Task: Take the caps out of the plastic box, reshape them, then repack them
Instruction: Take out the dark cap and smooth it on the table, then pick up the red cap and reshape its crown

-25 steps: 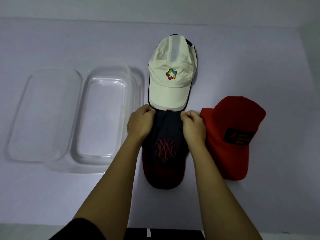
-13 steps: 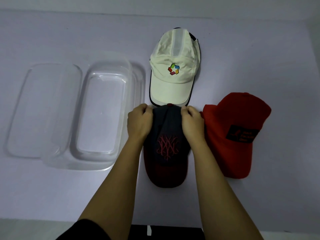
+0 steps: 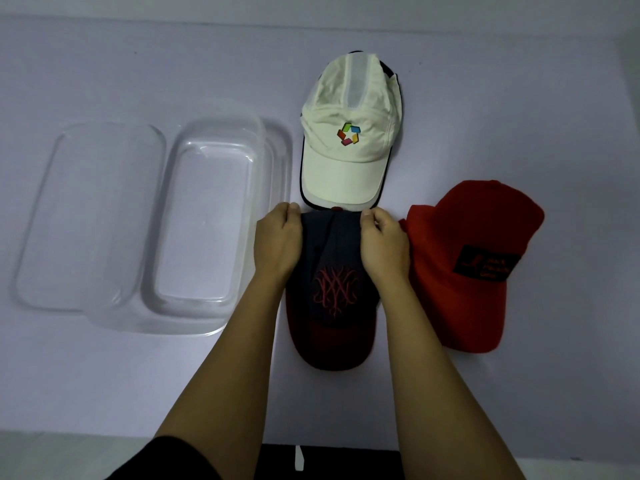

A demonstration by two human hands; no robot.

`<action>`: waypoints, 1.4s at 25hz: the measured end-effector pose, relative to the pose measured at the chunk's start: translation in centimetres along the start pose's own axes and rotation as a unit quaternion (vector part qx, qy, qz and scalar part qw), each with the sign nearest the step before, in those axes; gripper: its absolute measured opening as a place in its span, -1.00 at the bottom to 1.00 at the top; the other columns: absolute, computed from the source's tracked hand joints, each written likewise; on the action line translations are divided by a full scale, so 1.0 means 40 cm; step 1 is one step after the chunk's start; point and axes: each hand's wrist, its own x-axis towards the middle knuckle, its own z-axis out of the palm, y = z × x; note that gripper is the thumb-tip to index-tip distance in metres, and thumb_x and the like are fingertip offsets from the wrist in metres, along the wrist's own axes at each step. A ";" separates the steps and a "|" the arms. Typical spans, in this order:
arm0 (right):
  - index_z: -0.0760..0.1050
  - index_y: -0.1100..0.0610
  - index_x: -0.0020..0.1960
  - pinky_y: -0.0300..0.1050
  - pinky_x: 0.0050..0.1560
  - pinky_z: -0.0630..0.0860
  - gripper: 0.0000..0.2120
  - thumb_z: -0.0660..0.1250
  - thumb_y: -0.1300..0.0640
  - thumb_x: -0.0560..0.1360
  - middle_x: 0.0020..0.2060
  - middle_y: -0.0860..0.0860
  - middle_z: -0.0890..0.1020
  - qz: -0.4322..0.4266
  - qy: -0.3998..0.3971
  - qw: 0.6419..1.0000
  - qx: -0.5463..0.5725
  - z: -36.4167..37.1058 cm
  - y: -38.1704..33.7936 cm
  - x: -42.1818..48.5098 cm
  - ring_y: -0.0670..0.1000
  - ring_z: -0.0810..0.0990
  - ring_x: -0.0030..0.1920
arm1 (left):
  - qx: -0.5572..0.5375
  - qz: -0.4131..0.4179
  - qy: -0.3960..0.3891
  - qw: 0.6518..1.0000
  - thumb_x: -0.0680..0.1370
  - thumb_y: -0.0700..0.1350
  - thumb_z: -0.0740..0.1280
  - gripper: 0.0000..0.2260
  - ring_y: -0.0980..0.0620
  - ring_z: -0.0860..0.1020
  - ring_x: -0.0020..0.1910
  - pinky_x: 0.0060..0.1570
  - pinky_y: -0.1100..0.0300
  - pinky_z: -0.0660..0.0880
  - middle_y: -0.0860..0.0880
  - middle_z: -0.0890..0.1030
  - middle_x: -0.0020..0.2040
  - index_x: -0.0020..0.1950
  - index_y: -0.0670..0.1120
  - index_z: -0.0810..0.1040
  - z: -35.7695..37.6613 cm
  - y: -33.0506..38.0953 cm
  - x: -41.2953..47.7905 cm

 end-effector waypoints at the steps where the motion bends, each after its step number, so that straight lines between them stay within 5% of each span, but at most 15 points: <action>1: 0.26 -0.02 -0.39 -0.10 -0.33 0.25 -0.64 0.08 -0.02 0.57 -0.45 -0.07 0.39 0.003 0.000 1.000 -0.010 0.001 -0.002 0.000 0.01 0.41 -0.32 | 0.007 -0.002 0.002 1.000 0.61 -0.10 0.08 -0.65 0.10 0.28 -0.42 -0.38 0.18 0.21 0.02 0.34 -0.43 -0.39 -0.08 0.22 0.002 0.000 -0.001; 5: 0.44 0.03 -0.06 -0.09 -0.09 0.39 -0.81 0.07 0.02 0.59 -0.18 0.00 0.56 -0.016 -0.039 0.999 -0.002 -0.008 -0.023 -0.008 0.03 0.52 -0.12 | 0.005 0.029 -0.017 0.999 0.65 0.01 0.01 -0.69 0.11 0.41 -0.32 -0.29 0.15 0.33 0.03 0.48 -0.29 -0.21 -0.05 0.39 -0.003 0.019 -0.016; 8: 0.39 0.13 0.30 -0.21 0.18 0.35 -0.69 0.08 0.12 0.61 0.24 0.09 0.48 -0.116 -0.030 0.993 -0.017 -0.041 -0.052 -0.035 0.04 0.46 0.23 | 0.000 0.113 -0.034 0.993 0.66 -0.03 -0.01 -0.67 0.05 0.49 0.13 0.11 0.28 0.34 -0.07 0.55 0.18 0.28 -0.11 0.43 -0.020 0.058 -0.038; 10: 0.39 0.18 0.32 -0.47 0.17 0.28 -0.68 0.10 0.20 0.60 0.24 0.08 0.47 -0.228 0.032 0.973 0.013 -0.101 -0.079 -0.070 -0.07 0.43 0.21 | 0.005 0.177 -0.011 0.984 0.66 -0.05 0.01 -0.62 0.12 0.35 0.34 0.21 0.48 0.20 -0.09 0.42 0.39 0.43 -0.15 0.31 -0.039 0.095 -0.064; 12: 0.44 0.22 0.27 -0.48 0.17 0.31 -0.71 0.12 0.23 0.58 0.15 0.00 0.49 -0.283 0.136 0.948 0.055 -0.169 -0.062 -0.103 -0.15 0.43 0.15 | -0.024 0.219 -0.005 0.975 0.65 -0.08 0.04 -0.62 0.20 0.31 0.31 0.19 0.63 0.15 -0.09 0.42 0.40 0.44 -0.16 0.31 -0.037 0.124 -0.116; 15: 0.47 0.21 0.19 -0.30 0.12 0.42 -0.75 0.14 0.22 0.57 0.08 0.00 0.51 -0.198 0.292 0.929 0.113 -0.228 0.034 -0.153 -0.05 0.50 0.11 | -0.064 0.230 -0.076 0.968 0.64 -0.13 0.08 -0.64 0.26 0.31 0.27 0.20 0.66 0.13 -0.07 0.45 0.37 0.43 -0.17 0.33 0.027 0.137 -0.243; 17: 0.44 0.26 0.20 -0.27 0.15 0.40 -0.72 0.14 0.21 0.54 0.13 0.13 0.50 -0.096 0.323 0.934 0.123 -0.239 0.118 -0.167 0.05 0.48 0.16 | -0.038 0.211 -0.172 0.962 0.64 -0.15 0.09 -0.60 0.28 0.23 0.31 0.25 0.65 0.06 0.02 0.36 0.40 0.49 -0.16 0.22 0.101 0.119 -0.321; 19: 0.37 0.30 0.28 -0.05 0.28 0.37 -0.61 0.13 0.12 0.53 0.24 0.25 0.45 0.019 0.280 0.953 0.110 -0.245 0.200 -0.158 0.18 0.43 0.26 | 0.003 0.150 -0.236 0.960 0.64 -0.16 0.08 -0.54 0.17 0.15 0.44 0.43 0.41 0.05 0.03 0.23 0.46 0.52 -0.16 0.08 0.179 0.079 -0.366; 21: 0.29 0.28 0.38 0.15 0.37 0.32 -0.45 0.10 -0.03 0.50 0.32 0.27 0.41 0.119 0.216 0.965 0.093 -0.257 0.253 -0.144 0.25 0.38 0.33 | 0.053 0.085 -0.241 0.965 0.62 -0.15 0.09 -0.54 -0.14 0.17 0.49 0.48 0.03 0.12 -0.17 0.23 0.49 0.50 -0.23 0.10 0.240 0.053 -0.378; 23: 0.24 0.20 0.43 0.22 0.37 0.31 -0.43 0.07 -0.09 0.52 0.37 0.24 0.39 0.173 0.173 0.966 0.086 -0.275 0.278 -0.132 0.26 0.37 0.36 | 0.118 0.041 -0.250 0.960 0.62 -0.13 0.09 -0.53 -0.25 0.12 0.48 0.48 -0.05 0.05 -0.25 0.16 0.51 0.50 -0.25 0.09 0.274 0.061 -0.387; 26: 0.31 0.10 0.41 0.23 0.35 0.34 -0.43 -0.01 -0.18 0.52 0.36 0.19 0.42 0.260 0.126 0.943 0.168 -0.302 0.267 -0.113 0.24 0.41 0.33 | 0.057 -0.017 -0.237 0.970 0.62 -0.11 0.11 -0.54 -0.18 0.11 0.47 0.48 -0.04 0.04 -0.20 0.18 0.49 0.49 -0.20 0.15 0.284 0.083 -0.381; 28: 0.40 0.10 0.35 0.18 0.29 0.42 -0.48 -0.03 -0.12 0.54 0.27 0.11 0.52 0.256 0.140 0.925 0.245 -0.316 0.259 -0.113 0.18 0.50 0.23 | -0.034 -0.064 -0.229 0.971 0.60 -0.11 0.14 -0.67 -0.14 0.29 0.37 0.39 -0.02 0.25 -0.16 0.34 0.36 0.36 -0.14 0.33 0.280 0.103 -0.383; 31: 0.46 0.22 0.23 0.11 0.22 0.47 -0.60 -0.04 0.08 0.60 0.10 0.08 0.57 0.230 0.217 0.914 0.252 -0.348 0.230 -0.115 0.13 0.54 0.10 | -0.148 -0.123 -0.215 0.958 0.59 -0.12 0.13 -0.92 0.01 0.46 0.03 -0.03 0.18 0.41 -0.01 0.48 0.01 0.03 -0.03 0.39 0.261 0.160 -0.387; 35: 0.45 0.16 0.31 0.15 0.30 0.44 -0.51 -0.03 -0.07 0.57 0.23 0.13 0.57 0.190 0.196 0.911 0.310 -0.391 0.198 -0.132 0.13 0.54 0.22 | -0.180 -0.185 -0.168 0.951 0.58 0.07 0.03 -0.60 -0.02 0.48 0.09 0.16 0.06 0.40 -0.02 0.51 0.10 0.26 -0.13 0.43 0.241 0.242 -0.339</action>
